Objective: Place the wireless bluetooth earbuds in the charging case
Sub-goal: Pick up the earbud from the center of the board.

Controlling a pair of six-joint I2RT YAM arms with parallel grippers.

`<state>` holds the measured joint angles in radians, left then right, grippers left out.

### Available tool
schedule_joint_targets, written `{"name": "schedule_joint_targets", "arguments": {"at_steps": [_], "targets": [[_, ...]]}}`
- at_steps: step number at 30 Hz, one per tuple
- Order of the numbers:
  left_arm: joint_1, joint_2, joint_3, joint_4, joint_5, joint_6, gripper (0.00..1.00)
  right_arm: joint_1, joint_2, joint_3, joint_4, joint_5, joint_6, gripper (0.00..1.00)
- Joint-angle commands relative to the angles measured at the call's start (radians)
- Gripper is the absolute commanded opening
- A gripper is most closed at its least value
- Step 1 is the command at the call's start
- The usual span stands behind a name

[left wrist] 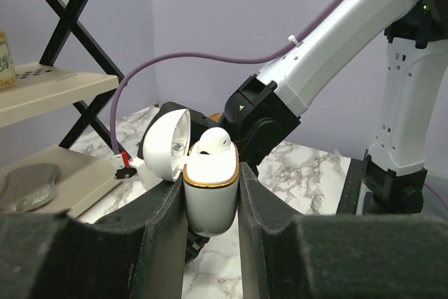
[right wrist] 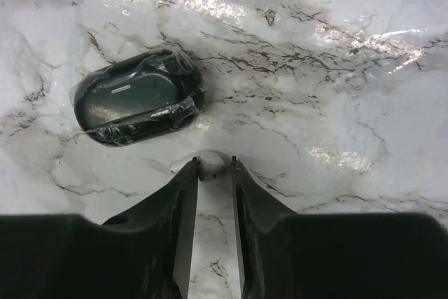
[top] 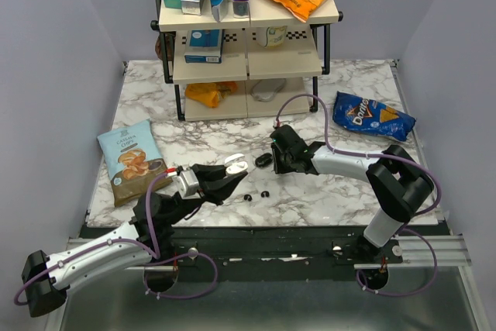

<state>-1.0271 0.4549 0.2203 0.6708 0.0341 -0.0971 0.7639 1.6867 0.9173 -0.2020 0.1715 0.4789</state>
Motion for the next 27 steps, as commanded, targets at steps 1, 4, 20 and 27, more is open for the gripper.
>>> {"name": "schedule_joint_targets", "arguments": {"at_steps": [1, 4, 20, 27], "targets": [[-0.007, 0.008, -0.007, 0.023, -0.010, 0.004, 0.00, -0.002, 0.005, -0.009, 0.012, 0.022, -0.111, 0.31], [-0.007, 0.010, -0.007, 0.029, -0.005, 0.002, 0.00, 0.000, 0.010, -0.002, 0.012, 0.016, -0.166, 0.29], [-0.010, -0.010, -0.007, 0.012, 0.015, 0.007, 0.00, -0.002, -0.004, 0.035, -0.054, -0.007, -0.313, 0.57], [-0.010, -0.015, -0.006, 0.009, 0.013, 0.007, 0.00, -0.002, -0.085, 0.008, -0.060, 0.019, -0.159, 0.66]]}}
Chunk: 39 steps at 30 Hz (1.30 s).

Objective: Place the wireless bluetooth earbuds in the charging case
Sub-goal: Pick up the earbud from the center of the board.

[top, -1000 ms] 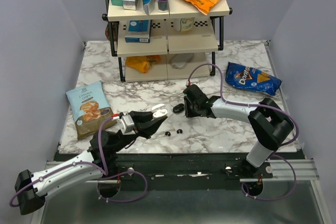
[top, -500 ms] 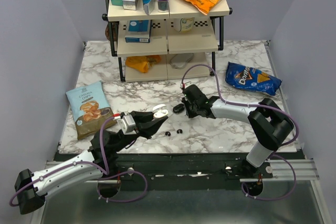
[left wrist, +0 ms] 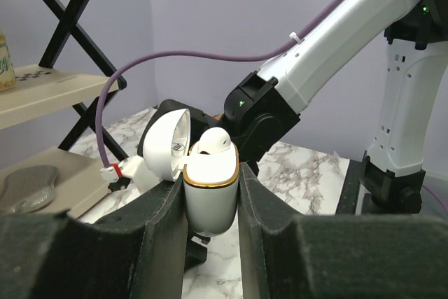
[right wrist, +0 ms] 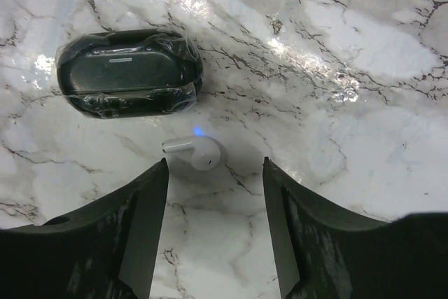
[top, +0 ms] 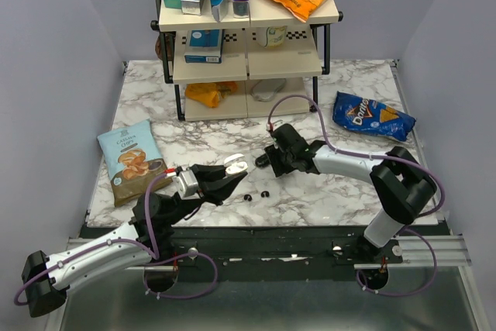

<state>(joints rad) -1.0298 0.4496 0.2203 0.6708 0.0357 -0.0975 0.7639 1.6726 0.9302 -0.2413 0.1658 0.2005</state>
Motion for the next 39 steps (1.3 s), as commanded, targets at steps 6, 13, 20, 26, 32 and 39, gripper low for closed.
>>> {"name": "schedule_joint_targets", "arguments": {"at_steps": [6, 13, 20, 26, 32, 39], "targets": [[-0.009, -0.006, -0.004, 0.009, 0.013, 0.004, 0.00, -0.002, -0.152, -0.074, 0.025, 0.087, 0.304, 0.54], [-0.012, -0.015, -0.002, -0.005, 0.010, 0.004, 0.00, -0.002, -0.106, -0.119, 0.065, 0.066, 0.304, 0.01], [-0.012, 0.000, 0.001, 0.000, 0.015, 0.004, 0.00, -0.002, -0.085, -0.126, 0.105, 0.006, 0.321, 0.01], [-0.012, 0.004, 0.001, -0.004, 0.015, -0.001, 0.00, -0.002, -0.068, -0.119, 0.128, -0.029, 0.318, 0.01], [-0.013, 0.003, 0.004, -0.011, 0.013, -0.001, 0.00, -0.003, -0.031, -0.097, 0.122, 0.003, 0.309, 0.01], [-0.013, -0.002, -0.001, -0.019, 0.007, -0.001, 0.00, -0.017, -0.013, -0.082, 0.108, 0.037, 0.290, 0.01]]}}
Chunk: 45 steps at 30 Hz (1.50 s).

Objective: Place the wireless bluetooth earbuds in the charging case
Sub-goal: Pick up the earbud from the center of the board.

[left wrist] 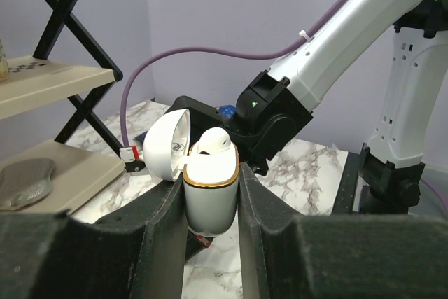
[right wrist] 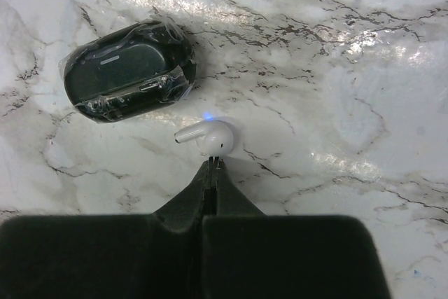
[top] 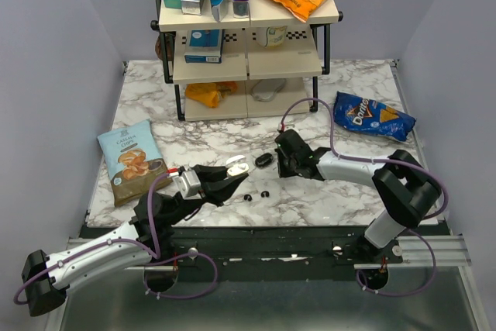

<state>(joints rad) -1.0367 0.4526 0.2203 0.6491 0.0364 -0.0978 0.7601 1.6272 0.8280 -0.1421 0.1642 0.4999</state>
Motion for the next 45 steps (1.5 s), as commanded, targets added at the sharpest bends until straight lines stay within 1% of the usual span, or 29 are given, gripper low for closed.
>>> {"name": "schedule_joint_targets", "arguments": {"at_steps": [1, 12, 20, 24, 26, 32, 36, 40, 45], "targets": [[-0.006, -0.002, -0.002, 0.004, 0.005, 0.000, 0.00, -0.015, 0.033, 0.022, 0.007, 0.041, -0.012, 0.01], [-0.006, 0.020, 0.001, 0.017, 0.005, 0.006, 0.00, -0.036, 0.036, 0.036, -0.024, 0.098, -0.076, 0.01], [-0.006, 0.032, -0.001, 0.030, 0.008, 0.000, 0.00, -0.053, 0.060, 0.072, -0.021, 0.107, -0.107, 0.01], [-0.006, 0.026, -0.001, 0.023, 0.008, 0.000, 0.00, -0.068, 0.068, 0.083, -0.022, 0.100, -0.112, 0.01], [-0.008, 0.021, -0.001, 0.015, 0.008, 0.000, 0.00, -0.068, 0.042, 0.076, -0.030, 0.094, -0.110, 0.01], [-0.008, 0.004, -0.012, 0.015, 0.002, -0.005, 0.00, -0.058, -0.023, 0.000, -0.010, -0.038, -0.083, 0.01], [-0.008, 0.008, -0.012, 0.020, 0.003, -0.006, 0.00, -0.018, 0.003, -0.007, 0.007, -0.090, -0.063, 0.01], [-0.010, 0.011, -0.007, 0.017, 0.005, -0.008, 0.00, -0.005, 0.040, 0.005, 0.013, -0.094, -0.037, 0.01], [-0.011, 0.001, -0.004, 0.003, 0.000, -0.008, 0.00, -0.008, 0.080, 0.031, -0.001, -0.023, -0.043, 0.01]]}}
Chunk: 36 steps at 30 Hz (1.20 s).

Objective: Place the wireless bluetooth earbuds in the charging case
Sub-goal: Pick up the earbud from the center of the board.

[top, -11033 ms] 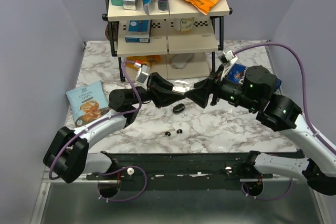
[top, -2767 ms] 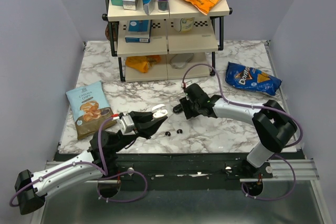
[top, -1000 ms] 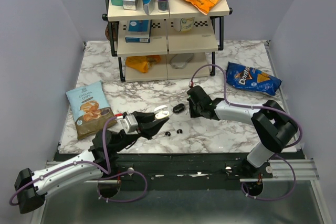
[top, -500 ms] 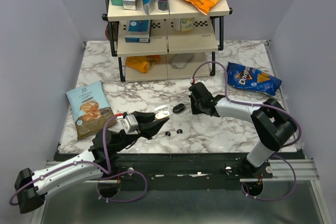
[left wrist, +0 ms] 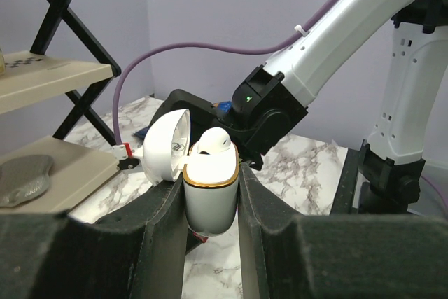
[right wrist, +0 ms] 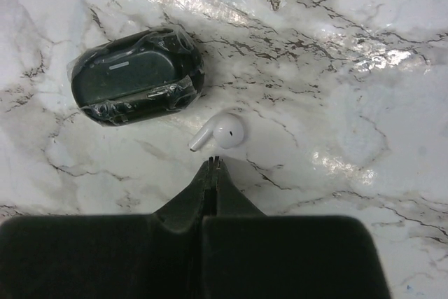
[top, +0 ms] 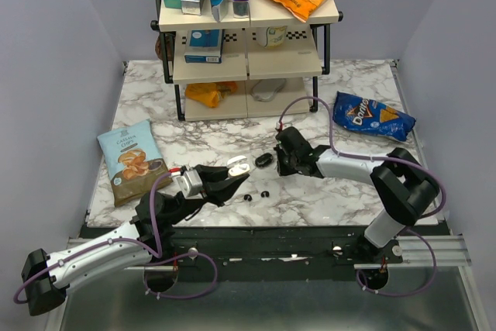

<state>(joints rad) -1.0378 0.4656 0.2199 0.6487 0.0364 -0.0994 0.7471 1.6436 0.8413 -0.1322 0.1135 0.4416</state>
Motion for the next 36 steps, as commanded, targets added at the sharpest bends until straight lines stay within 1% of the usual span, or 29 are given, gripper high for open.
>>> {"name": "schedule_joint_targets", "arguments": {"at_steps": [1, 9, 16, 21, 28, 32, 33, 34, 36], "targets": [[-0.008, -0.015, -0.004, 0.000, 0.002, -0.005, 0.00, 0.003, 0.074, 0.024, -0.020, 0.035, 0.009, 0.01], [-0.010, -0.022, -0.005, -0.012, -0.006, 0.001, 0.00, -0.018, 0.102, 0.048, -0.043, 0.092, -0.046, 0.01], [-0.011, -0.005, 0.001, -0.006, -0.003, 0.007, 0.00, -0.022, 0.079, 0.041, -0.067, 0.136, -0.110, 0.01], [-0.011, 0.007, 0.001, 0.006, 0.000, 0.006, 0.00, -0.031, 0.065, 0.012, -0.066, 0.153, -0.115, 0.01], [-0.011, 0.016, 0.007, 0.008, 0.010, 0.003, 0.00, -0.046, 0.071, 0.025, -0.073, 0.146, -0.113, 0.01], [-0.011, 0.010, 0.009, -0.001, 0.008, 0.003, 0.00, -0.048, 0.050, 0.007, -0.080, 0.140, -0.100, 0.01], [-0.011, 0.008, 0.006, 0.000, 0.008, 0.003, 0.00, -0.048, 0.038, 0.001, -0.081, 0.137, -0.095, 0.01], [-0.011, 0.008, 0.006, -0.001, 0.008, 0.004, 0.00, -0.048, 0.033, -0.005, -0.089, 0.134, -0.081, 0.07], [-0.011, 0.005, 0.006, -0.003, 0.008, 0.001, 0.00, -0.049, 0.024, -0.008, -0.095, 0.126, -0.064, 0.15]]}}
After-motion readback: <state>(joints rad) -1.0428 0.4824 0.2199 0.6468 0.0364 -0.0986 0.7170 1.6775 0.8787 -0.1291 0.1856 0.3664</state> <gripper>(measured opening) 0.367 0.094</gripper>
